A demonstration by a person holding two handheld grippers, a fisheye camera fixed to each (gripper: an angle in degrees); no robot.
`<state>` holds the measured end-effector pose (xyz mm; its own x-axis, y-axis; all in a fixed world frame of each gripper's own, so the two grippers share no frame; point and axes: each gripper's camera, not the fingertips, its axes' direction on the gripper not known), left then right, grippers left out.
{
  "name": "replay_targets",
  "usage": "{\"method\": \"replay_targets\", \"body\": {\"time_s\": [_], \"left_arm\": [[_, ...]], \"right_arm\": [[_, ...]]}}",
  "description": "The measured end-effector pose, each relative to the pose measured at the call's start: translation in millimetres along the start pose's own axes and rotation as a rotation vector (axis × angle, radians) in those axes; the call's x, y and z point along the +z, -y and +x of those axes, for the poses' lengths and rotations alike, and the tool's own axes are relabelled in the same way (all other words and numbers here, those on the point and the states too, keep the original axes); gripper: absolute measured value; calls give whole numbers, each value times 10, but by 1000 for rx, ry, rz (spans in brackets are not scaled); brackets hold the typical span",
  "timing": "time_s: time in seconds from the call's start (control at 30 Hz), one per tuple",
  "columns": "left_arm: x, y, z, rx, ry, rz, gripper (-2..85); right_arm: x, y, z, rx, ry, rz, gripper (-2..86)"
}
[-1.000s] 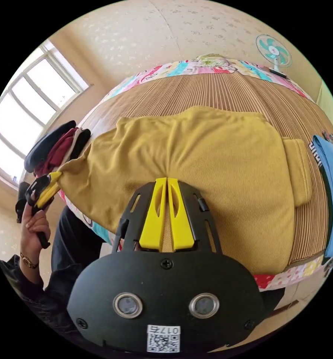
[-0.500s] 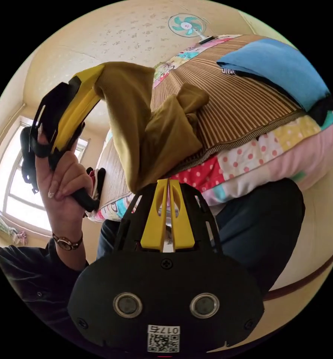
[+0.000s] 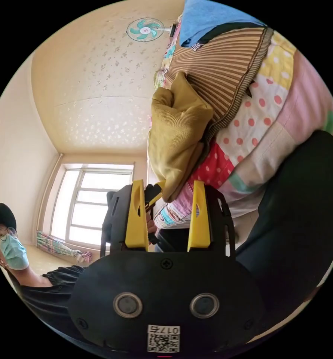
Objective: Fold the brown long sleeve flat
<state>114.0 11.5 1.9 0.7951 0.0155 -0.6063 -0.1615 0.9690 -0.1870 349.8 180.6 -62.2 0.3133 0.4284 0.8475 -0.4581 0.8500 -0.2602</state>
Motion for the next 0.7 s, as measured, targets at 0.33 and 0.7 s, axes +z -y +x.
{"method": "replay_targets", "body": {"time_s": [0.33, 0.7], "left_arm": [[-199, -609, 335, 170, -498, -183, 51], [-1128, -1576, 1204, 787, -54, 185, 97]], "right_arm": [[2, -128, 165, 20, 226, 5, 153], [-637, 287, -1435, -729, 287, -35, 81]]}}
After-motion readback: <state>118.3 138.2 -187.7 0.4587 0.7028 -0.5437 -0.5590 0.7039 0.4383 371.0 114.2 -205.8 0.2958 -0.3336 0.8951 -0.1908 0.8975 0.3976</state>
